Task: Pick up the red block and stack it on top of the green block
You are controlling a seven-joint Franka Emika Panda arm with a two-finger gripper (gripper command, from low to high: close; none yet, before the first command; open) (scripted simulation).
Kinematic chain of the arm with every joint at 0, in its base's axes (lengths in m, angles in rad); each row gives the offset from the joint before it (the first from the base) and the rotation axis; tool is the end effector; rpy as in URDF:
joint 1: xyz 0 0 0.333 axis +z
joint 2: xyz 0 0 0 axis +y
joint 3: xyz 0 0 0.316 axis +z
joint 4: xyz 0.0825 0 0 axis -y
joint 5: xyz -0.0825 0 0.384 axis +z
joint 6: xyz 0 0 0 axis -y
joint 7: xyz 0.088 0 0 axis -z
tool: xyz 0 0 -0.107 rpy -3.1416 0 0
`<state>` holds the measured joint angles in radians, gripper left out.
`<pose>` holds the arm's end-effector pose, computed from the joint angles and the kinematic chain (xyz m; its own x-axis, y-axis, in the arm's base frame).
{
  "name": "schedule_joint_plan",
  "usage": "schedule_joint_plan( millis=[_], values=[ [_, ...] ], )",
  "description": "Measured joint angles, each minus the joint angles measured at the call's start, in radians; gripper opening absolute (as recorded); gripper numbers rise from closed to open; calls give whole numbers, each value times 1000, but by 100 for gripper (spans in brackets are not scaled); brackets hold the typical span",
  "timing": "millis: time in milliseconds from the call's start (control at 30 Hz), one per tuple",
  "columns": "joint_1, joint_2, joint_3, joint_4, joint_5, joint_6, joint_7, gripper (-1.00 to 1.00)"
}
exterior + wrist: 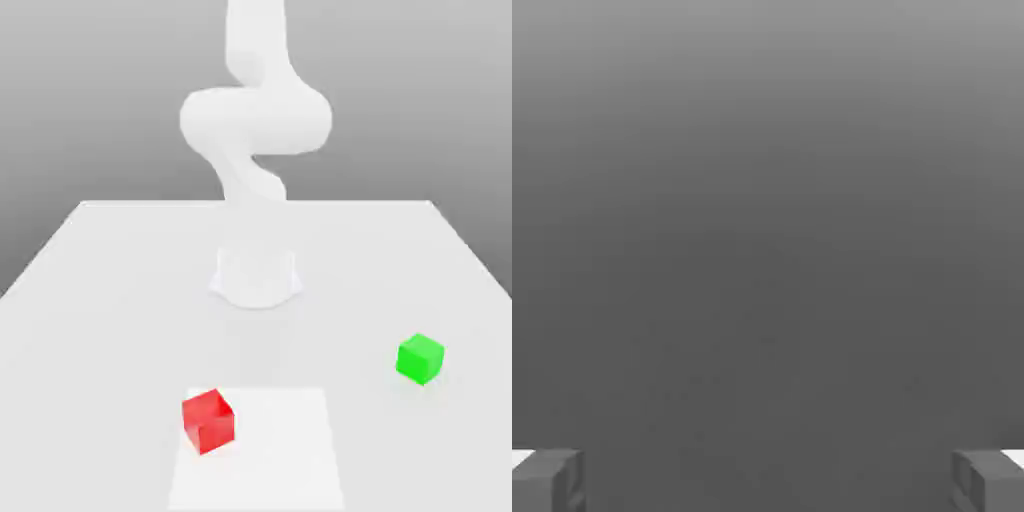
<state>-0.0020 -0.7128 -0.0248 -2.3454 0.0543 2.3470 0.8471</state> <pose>0.3806 -0.0124 0.6614 0.4815 -0.7899 0.3799 -0.5812 -0.6121 -0.5362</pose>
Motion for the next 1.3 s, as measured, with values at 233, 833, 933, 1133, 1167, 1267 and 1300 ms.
schedule_joint_plan(
  millis=[233, 833, 933, 1133, 1167, 1267, 1300],
  values=[
    [-16, 281, -27, -136, 135, 141, 170, 0],
    [-114, 850, -14, -377, -45, 519, 789, 0],
    [-119, 927, -6, -368, -34, 585, 783, 0],
    [-127, 973, 3, -363, -27, 625, 779, -100],
    [-127, 973, 3, -363, -27, 626, 780, -100],
    [-126, 958, 1, -364, -32, 612, 782, -100],
    [-124, 936, -2, -366, -36, 594, 785, -100]
  ],
)
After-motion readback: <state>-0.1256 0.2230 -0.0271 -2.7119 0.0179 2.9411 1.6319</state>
